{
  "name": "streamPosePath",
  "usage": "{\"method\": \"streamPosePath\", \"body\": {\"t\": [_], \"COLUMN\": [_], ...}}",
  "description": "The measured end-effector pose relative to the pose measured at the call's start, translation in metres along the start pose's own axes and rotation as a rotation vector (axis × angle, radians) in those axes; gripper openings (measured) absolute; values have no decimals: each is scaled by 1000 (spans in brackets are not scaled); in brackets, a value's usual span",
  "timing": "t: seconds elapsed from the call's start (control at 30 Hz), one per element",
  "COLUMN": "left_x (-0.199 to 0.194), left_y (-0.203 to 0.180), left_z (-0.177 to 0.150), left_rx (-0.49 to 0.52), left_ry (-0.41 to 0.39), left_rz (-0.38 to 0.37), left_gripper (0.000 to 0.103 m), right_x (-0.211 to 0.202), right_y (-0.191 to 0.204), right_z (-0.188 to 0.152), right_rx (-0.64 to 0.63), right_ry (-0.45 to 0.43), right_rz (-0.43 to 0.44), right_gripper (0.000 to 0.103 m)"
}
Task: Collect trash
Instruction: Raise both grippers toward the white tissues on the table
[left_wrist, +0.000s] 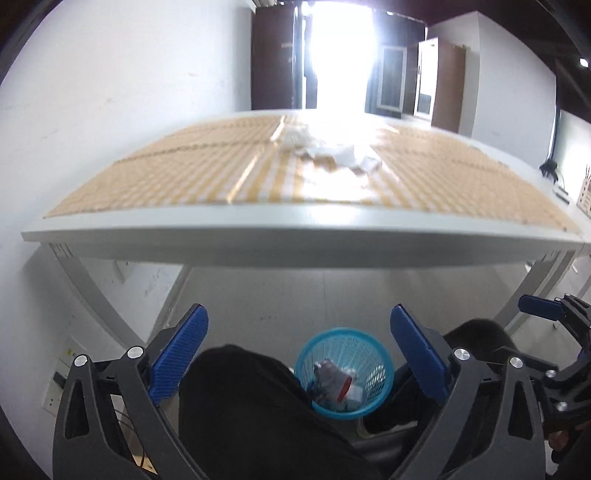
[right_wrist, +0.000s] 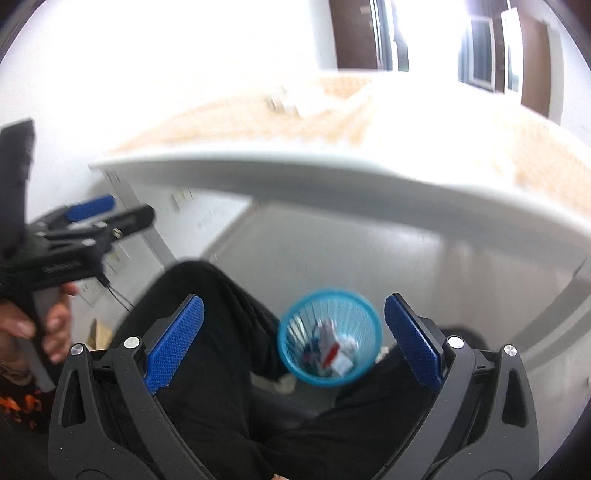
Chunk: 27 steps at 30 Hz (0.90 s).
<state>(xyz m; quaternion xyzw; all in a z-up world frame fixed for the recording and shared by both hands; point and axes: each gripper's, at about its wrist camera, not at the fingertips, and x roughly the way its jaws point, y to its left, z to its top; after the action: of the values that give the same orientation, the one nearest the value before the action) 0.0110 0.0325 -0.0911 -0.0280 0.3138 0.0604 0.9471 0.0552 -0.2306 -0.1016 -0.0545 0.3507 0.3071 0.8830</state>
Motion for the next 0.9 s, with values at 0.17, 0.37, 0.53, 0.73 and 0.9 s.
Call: {"method": "streamPosePath", "body": {"t": [0.17, 0.37, 0.53, 0.73, 0.9], "left_x": [-10, -10, -3, 10, 25], "left_y": [15, 28, 37, 44, 49], "left_z": [29, 57, 76, 97, 112], "left_rx": [-18, -39, -42, -30, -39], "left_ry": [-79, -106, -113, -121, -130], "left_rz": [21, 32, 33, 49, 53], "left_gripper": [97, 97, 97, 97, 97], "right_x": [-17, -7, 8, 36, 67], "right_y": [15, 19, 24, 30, 22], "right_z": [39, 86, 118, 147, 166], "right_rx": [-41, -51, -63, -91, -62], "right_ry": [-96, -135, -137, -106, -54], "right_rz": [-16, -41, -39, -41, -20], "right_gripper": [94, 94, 94, 94, 94]}}
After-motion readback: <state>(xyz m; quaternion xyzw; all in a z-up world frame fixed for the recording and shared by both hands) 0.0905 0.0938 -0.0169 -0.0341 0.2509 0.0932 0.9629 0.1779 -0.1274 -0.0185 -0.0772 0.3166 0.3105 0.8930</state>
